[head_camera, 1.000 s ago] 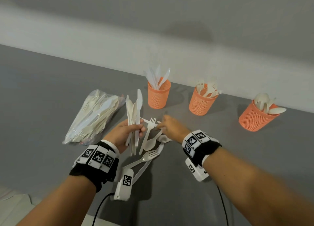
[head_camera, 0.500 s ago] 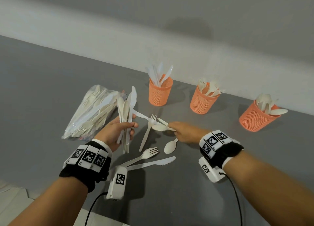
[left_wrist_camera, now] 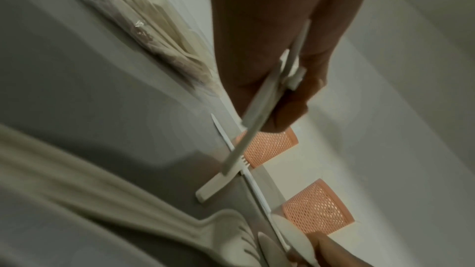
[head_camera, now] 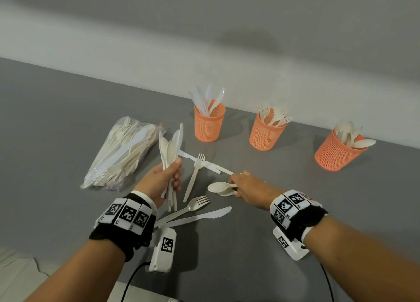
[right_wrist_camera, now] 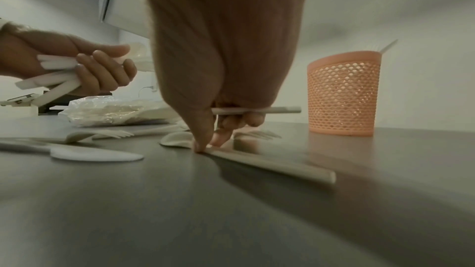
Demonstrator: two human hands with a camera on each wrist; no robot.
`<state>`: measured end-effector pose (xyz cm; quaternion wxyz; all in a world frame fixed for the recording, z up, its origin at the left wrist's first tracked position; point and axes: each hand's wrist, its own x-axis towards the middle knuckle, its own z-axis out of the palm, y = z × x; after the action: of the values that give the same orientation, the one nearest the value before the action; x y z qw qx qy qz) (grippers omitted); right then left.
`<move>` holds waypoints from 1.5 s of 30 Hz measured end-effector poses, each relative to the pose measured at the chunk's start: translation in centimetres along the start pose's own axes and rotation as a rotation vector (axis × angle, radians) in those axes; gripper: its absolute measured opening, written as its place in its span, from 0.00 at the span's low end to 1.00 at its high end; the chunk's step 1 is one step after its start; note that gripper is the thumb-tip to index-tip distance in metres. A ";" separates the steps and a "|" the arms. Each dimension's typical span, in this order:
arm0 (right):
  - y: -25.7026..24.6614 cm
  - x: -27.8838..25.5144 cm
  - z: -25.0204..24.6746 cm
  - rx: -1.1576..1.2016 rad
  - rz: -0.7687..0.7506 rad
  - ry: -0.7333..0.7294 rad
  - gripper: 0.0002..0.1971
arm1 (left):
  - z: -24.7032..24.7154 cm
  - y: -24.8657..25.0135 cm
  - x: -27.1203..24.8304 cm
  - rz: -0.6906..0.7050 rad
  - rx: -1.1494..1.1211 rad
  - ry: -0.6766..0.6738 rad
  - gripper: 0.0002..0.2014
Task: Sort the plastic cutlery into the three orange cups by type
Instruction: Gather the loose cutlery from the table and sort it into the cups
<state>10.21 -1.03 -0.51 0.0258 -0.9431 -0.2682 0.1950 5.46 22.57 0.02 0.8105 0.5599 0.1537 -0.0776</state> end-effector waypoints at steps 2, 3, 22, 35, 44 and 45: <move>0.0 -0.1 0.5 -0.019 0.003 0.019 0.11 | 0.0 -0.4 0.0 0.010 0.015 0.041 0.15; 0.0 0.0 0.7 -0.046 0.014 0.021 0.12 | 0.1 -0.5 -0.1 0.016 0.026 0.052 0.16; -1.5 -1.2 1.4 0.022 0.141 0.019 0.14 | 2.5 -1.2 -0.8 0.015 0.050 0.043 0.13; -11.8 -0.9 -4.1 0.646 0.032 0.241 0.13 | 2.9 -1.2 -0.9 -0.029 0.032 -0.011 0.20; -12.9 0.0 -2.9 0.823 -0.056 0.309 0.12 | -1.3 0.7 -0.7 -0.008 -0.181 0.111 0.11; -12.8 0.0 -2.3 0.781 -0.045 0.249 0.12 | -1.6 0.9 -1.0 -0.001 -0.211 0.125 0.12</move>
<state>4.76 10.02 3.54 0.4183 -0.8727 -0.1893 0.1660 4.54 24.34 0.67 0.8538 0.4751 0.2115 -0.0265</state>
